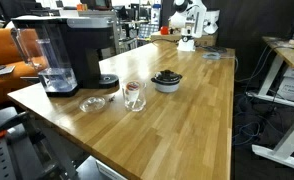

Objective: Open the coffee maker

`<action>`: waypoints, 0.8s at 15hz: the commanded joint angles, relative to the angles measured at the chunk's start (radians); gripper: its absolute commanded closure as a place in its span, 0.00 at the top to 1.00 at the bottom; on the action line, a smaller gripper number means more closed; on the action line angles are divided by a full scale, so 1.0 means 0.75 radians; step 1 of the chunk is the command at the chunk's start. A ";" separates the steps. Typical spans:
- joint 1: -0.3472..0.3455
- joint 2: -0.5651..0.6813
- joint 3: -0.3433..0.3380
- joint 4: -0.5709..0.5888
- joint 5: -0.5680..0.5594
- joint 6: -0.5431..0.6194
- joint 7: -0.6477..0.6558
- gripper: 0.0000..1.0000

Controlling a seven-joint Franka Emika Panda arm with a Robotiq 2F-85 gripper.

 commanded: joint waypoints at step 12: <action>-0.003 0.009 -0.163 0.126 0.041 0.019 0.000 1.00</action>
